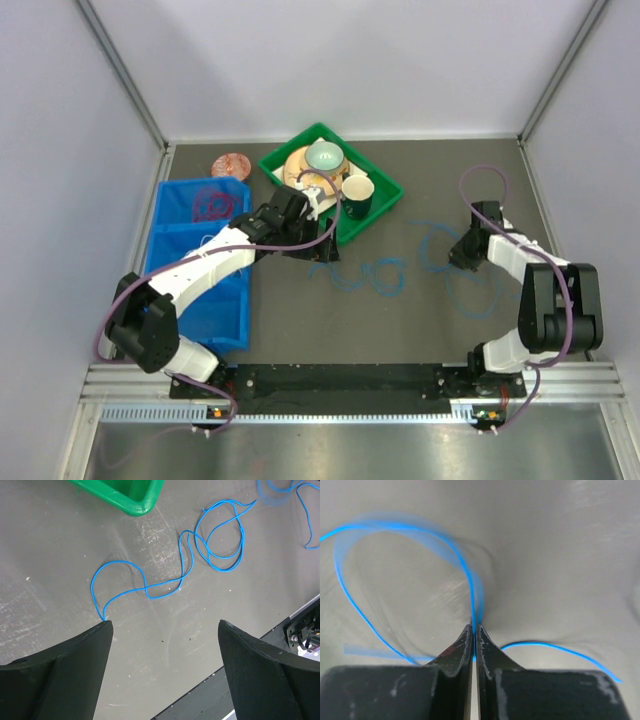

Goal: Untangle the cables

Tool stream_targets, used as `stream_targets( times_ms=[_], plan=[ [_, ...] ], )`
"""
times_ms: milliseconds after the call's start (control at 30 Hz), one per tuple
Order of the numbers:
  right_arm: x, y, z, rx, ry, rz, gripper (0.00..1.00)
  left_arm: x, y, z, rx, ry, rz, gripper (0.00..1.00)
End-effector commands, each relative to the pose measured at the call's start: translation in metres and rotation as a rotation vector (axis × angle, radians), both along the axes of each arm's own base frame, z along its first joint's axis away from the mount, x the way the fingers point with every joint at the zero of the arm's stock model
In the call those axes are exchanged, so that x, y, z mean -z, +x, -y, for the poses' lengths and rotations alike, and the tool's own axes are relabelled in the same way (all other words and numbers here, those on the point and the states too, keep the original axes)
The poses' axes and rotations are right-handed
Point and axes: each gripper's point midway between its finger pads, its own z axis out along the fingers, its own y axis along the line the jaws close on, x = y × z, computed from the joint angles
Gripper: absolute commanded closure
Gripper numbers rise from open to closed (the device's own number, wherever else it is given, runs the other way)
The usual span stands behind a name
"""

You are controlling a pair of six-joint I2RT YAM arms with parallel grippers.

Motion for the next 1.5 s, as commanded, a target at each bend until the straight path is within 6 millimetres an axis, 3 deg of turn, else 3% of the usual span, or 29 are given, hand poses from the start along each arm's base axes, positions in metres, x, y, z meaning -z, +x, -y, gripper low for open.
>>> stream_targets(
  times_ms=[0, 100, 233, 333, 400, 467, 533, 567, 600, 633, 700, 767, 867, 967, 1067, 1100, 1133, 1300, 1400, 1467],
  plan=[
    [-0.007, 0.007, -0.026, -0.078, 0.040, 0.029, 1.00, -0.017, 0.003, -0.002, -0.009, -0.018, 0.052, 0.09],
    [-0.029, 0.005, -0.052, -0.183, 0.073, 0.098, 1.00, -0.019, 0.006, -0.005, -0.023, -0.005, 0.064, 0.09],
    [-0.042, -0.016, -0.078, -0.279, 0.108, 0.119, 1.00, -0.024, 0.009, -0.007, -0.053, -0.005, 0.078, 0.09],
    [-0.054, -0.031, -0.066, -0.261, 0.052, 0.151, 1.00, -0.030, 0.008, -0.006, -0.050, -0.022, 0.086, 0.09],
    [-0.057, -0.043, -0.043, -0.210, -0.051, 0.141, 1.00, -0.033, 0.007, -0.005, -0.048, -0.033, 0.089, 0.09],
    [-0.065, -0.050, -0.033, -0.195, -0.091, 0.176, 1.00, -0.035, 0.008, -0.006, -0.051, -0.033, 0.095, 0.09],
    [-0.063, -0.059, -0.024, -0.180, -0.135, 0.163, 1.00, -0.036, 0.009, -0.006, -0.050, -0.030, 0.100, 0.09],
    [-0.065, -0.061, -0.021, -0.177, -0.144, 0.172, 0.94, -0.037, 0.010, -0.006, -0.050, -0.028, 0.104, 0.09],
    [-0.063, -0.063, -0.020, -0.182, -0.151, 0.163, 0.53, -0.036, 0.010, -0.006, -0.048, -0.027, 0.103, 0.09],
    [-0.058, -0.067, -0.019, -0.179, -0.154, 0.140, 0.34, -0.037, 0.010, -0.006, -0.045, -0.028, 0.104, 0.09],
    [-0.046, -0.071, -0.023, -0.179, -0.129, 0.086, 0.14, -0.036, 0.010, -0.002, -0.036, -0.043, 0.101, 0.09],
    [-0.036, -0.073, -0.028, -0.181, -0.102, 0.045, 0.14, -0.031, 0.009, 0.001, -0.028, -0.047, 0.082, 0.09],
    [-0.018, -0.071, -0.040, -0.201, -0.048, 0.001, 0.21, -0.029, 0.004, 0.001, -0.030, -0.057, 0.058, 0.10],
    [-0.017, -0.061, -0.050, -0.218, -0.001, 0.041, 0.37, -0.031, 0.001, -0.003, -0.039, -0.054, 0.067, 0.10],
    [-0.021, -0.052, -0.061, -0.236, 0.041, 0.077, 0.68, -0.034, 0.000, -0.009, -0.055, -0.040, 0.083, 0.10],
    [-0.025, -0.048, -0.068, -0.245, 0.067, 0.087, 0.95, -0.035, 0.000, -0.010, -0.056, -0.036, 0.088, 0.09],
    [-0.028, -0.046, -0.074, -0.259, 0.075, 0.100, 1.00, -0.036, 0.001, -0.013, -0.065, -0.029, 0.096, 0.09],
    [-0.082, -0.022, -0.101, -0.353, 0.020, 0.278, 1.00, -0.040, 0.001, -0.014, -0.072, -0.032, 0.106, 0.09],
    [-0.094, -0.016, -0.123, -0.448, 0.006, 0.296, 1.00, -0.039, 0.003, -0.014, -0.082, -0.035, 0.107, 0.09],
    [-0.081, -0.020, -0.140, -0.503, 0.014, 0.251, 1.00, -0.038, 0.005, -0.015, -0.099, -0.034, 0.106, 0.09]
  ],
)
